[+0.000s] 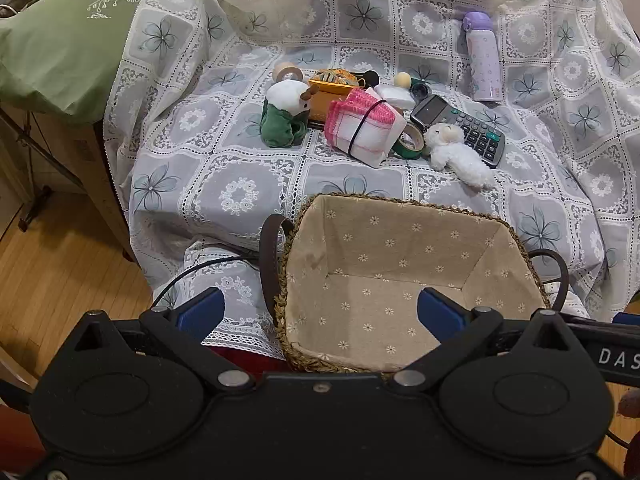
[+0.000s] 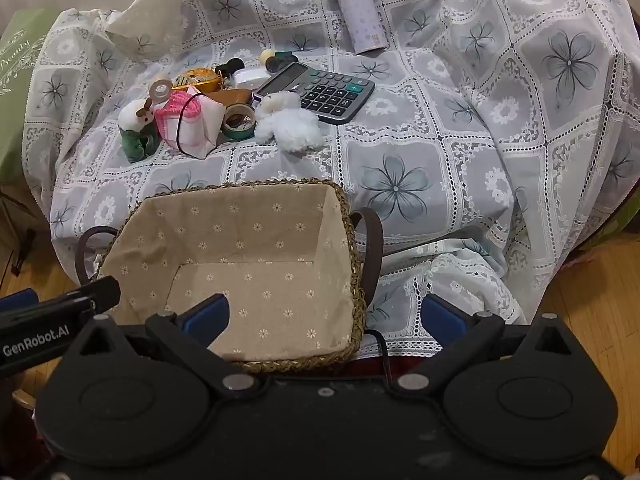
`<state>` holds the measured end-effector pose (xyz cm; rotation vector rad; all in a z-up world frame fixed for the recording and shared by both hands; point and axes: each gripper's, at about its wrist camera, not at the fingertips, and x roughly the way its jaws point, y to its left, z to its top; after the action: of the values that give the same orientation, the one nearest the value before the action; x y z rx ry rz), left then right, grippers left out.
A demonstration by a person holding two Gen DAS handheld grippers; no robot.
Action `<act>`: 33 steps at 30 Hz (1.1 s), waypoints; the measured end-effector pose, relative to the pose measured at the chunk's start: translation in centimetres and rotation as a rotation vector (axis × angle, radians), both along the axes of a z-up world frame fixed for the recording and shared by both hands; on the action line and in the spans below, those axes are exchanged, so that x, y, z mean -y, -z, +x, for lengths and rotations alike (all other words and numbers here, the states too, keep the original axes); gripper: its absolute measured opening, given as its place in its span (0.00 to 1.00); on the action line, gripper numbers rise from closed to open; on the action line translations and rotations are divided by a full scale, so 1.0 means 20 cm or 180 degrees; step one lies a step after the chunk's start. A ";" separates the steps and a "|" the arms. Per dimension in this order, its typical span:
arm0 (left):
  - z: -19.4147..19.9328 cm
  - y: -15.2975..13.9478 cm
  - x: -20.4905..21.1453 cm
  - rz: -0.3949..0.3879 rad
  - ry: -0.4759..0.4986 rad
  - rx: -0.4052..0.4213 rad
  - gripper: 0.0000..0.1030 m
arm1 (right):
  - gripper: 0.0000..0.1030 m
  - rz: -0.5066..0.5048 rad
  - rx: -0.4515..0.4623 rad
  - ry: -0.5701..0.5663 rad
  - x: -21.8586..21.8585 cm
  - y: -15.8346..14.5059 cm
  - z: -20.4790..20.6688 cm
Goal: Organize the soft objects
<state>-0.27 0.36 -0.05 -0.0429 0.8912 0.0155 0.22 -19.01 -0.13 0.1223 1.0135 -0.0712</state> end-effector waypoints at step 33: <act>0.01 0.03 0.01 0.0014 0.0026 -0.0099 0.97 | 0.99 0.0006 -0.0061 0.0036 0.00 0.01 0.01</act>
<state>-0.04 0.22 -0.61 -0.0350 0.9223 0.0106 0.38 -19.00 -0.39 0.1291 1.0322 -0.0819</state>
